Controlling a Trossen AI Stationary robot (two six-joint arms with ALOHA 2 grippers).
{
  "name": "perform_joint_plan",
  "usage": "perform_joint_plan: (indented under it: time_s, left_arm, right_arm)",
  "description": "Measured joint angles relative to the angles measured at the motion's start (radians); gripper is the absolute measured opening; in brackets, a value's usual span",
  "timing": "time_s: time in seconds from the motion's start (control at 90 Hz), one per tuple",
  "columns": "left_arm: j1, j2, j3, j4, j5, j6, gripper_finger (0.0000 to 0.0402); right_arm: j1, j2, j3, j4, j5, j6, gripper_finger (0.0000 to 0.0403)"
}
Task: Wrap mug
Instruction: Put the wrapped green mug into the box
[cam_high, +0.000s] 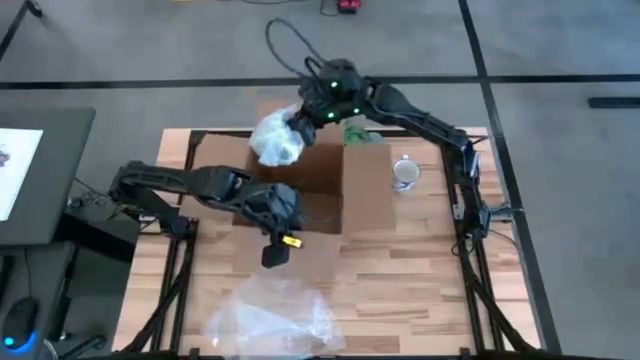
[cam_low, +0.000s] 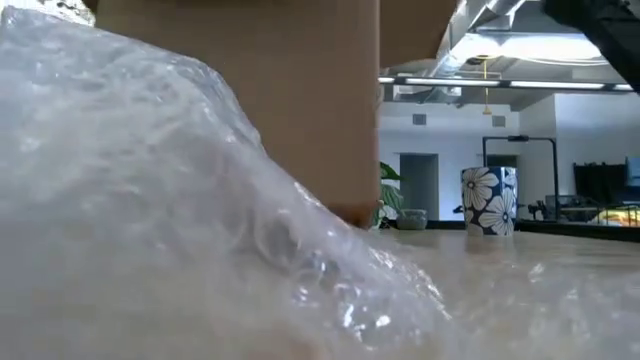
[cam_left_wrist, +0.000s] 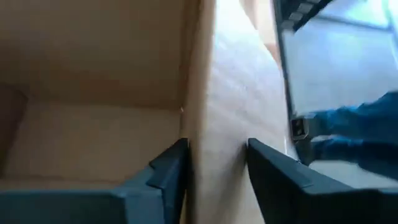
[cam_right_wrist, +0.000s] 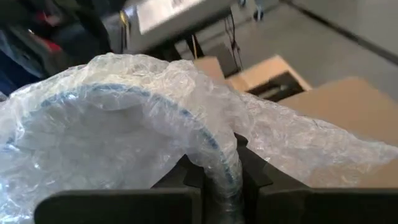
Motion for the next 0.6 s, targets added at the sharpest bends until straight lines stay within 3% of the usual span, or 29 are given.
perform_joint_plan:
  time_s: [0.2, 0.4, 0.6]
  left_arm:
    - [0.000, -0.003, 0.121, -0.062, -0.005, 0.009, 0.0153]
    - [-0.025, -0.001, 0.104, -0.165, -0.132, 0.072, 0.0153]
    - [-0.024, -0.018, 0.164, -0.148, -0.178, -0.038, 0.0153]
  right_arm:
    - [0.027, 0.043, -0.002, -0.106, 0.033, -0.064, 0.0022]
    - [0.069, 0.058, -0.002, -0.158, 0.079, -0.101, 0.0022]
    - [0.129, 0.070, -0.003, -0.206, 0.128, -0.142, 0.0022]
